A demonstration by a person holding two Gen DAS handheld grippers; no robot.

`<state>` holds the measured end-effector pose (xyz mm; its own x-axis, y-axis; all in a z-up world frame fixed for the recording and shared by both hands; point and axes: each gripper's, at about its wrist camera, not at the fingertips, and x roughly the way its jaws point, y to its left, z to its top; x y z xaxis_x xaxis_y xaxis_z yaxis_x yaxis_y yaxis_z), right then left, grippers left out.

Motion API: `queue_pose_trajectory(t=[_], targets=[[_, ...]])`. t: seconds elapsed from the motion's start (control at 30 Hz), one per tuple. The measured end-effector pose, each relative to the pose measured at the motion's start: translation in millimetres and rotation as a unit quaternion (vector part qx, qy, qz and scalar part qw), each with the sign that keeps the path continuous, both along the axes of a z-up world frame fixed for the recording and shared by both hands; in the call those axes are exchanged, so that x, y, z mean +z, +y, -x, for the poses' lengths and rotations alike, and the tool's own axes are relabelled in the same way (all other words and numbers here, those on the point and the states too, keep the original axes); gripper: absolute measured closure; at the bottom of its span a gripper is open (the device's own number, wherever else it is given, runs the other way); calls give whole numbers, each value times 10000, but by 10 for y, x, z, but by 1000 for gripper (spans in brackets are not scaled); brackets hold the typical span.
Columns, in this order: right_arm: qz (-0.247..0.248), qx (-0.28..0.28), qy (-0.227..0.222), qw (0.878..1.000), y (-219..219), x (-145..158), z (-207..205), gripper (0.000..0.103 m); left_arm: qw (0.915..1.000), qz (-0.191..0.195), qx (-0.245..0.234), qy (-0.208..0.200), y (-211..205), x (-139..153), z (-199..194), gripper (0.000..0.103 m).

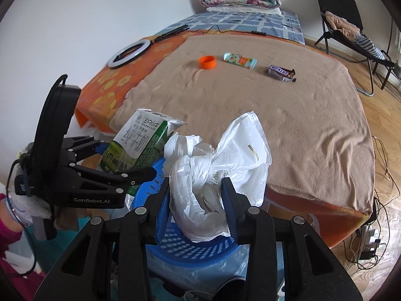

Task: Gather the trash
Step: 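Lift the milk carton and white bag toward the blue basket, then lower both items into the blue basket and open both tools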

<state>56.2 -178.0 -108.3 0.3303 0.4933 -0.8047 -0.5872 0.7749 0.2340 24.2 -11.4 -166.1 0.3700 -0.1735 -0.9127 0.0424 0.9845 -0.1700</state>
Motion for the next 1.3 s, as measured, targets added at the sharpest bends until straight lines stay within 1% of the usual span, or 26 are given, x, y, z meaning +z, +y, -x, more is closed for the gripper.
queue_pose_trajectory(t=[0.13,0.27,0.4,0.5,0.77,0.83,0.97,1.07,1.1,1.13,1.3], targets=[[128,183,281,9994,66,-238,171,66,9995,58,48,298,9,-211,79,26],[199,253,540,9980,114,-452,237,66,9987,75,41,493,7,-340,138,26],[307,333,653,9968,160,-566,269,66,9971,183,79,729,28,-467,127,26],[365,363,723,9960,203,-641,259,66,9961,173,103,857,48,-553,110,26],[407,363,986,9936,253,-847,246,66,9957,76,93,916,28,-631,86,26],[432,339,998,9935,267,-865,220,63,9955,26,122,944,33,-647,72,25],[458,237,995,9937,256,-871,158,63,9948,34,190,995,68,-673,47,24],[479,165,1005,9936,246,-880,121,57,9943,45,234,1044,84,-696,33,24],[484,145,1005,9937,243,-884,112,50,9941,63,236,1058,92,-703,30,24],[485,125,1001,9937,227,-893,107,47,9940,74,239,1064,99,-707,25,24],[478,53,998,9938,191,-898,89,47,9942,97,226,1051,101,-704,23,24]])
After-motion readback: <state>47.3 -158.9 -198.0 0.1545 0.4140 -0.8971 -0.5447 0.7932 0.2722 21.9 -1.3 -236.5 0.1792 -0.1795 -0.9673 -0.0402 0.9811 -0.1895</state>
